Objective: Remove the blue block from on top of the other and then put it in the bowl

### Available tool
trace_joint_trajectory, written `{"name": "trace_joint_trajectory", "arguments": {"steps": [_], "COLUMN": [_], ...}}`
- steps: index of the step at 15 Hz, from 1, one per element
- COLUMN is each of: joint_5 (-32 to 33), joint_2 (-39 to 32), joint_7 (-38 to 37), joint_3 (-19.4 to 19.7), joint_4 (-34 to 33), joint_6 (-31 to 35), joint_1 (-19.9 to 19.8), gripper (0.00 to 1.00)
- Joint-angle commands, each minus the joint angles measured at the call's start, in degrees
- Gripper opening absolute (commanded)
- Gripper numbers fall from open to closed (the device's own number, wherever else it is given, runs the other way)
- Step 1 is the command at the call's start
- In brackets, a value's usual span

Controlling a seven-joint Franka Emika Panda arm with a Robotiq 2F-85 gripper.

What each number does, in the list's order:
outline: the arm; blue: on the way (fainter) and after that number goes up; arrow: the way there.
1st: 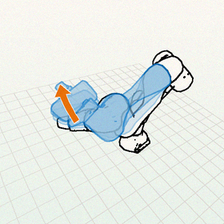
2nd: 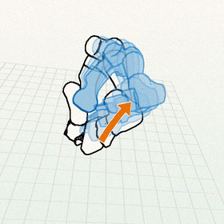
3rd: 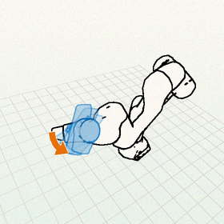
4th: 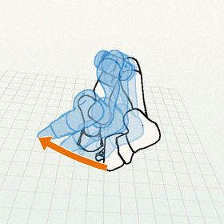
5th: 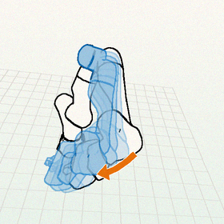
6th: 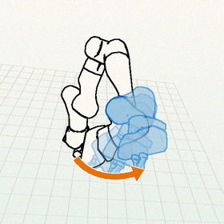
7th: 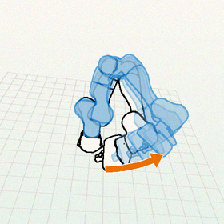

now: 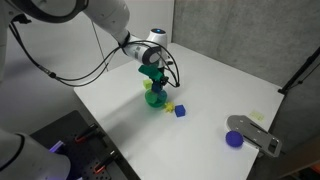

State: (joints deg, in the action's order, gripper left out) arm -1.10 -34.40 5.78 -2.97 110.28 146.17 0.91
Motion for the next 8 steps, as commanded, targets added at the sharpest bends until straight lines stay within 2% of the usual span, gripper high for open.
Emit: {"name": "trace_joint_trajectory", "arguments": {"steps": [1, 2, 3, 5, 7, 8], "joint_5": [1.8, 2.0, 2.1, 2.0, 2.0, 2.0], "joint_2": [-0.2, -0.5, -0.6, -0.6, -0.4, -0.4], "joint_7": [-1.2, -1.2, -1.2, -1.3, -1.3, -1.2], "joint_3": [1.2, 1.4, 1.4, 1.4, 1.4, 1.3], "joint_4": [0.8, 0.8, 0.7, 0.6, 0.8, 0.9], "joint_6": [-0.1, -0.3, -0.4, -0.6, -0.6, -0.7], "joint_1": [0.7, 0.7, 0.7, 0.7, 0.8, 0.8], "gripper": [0.31, 0.47, 0.80, 0.83, 0.98, 1.00]}}
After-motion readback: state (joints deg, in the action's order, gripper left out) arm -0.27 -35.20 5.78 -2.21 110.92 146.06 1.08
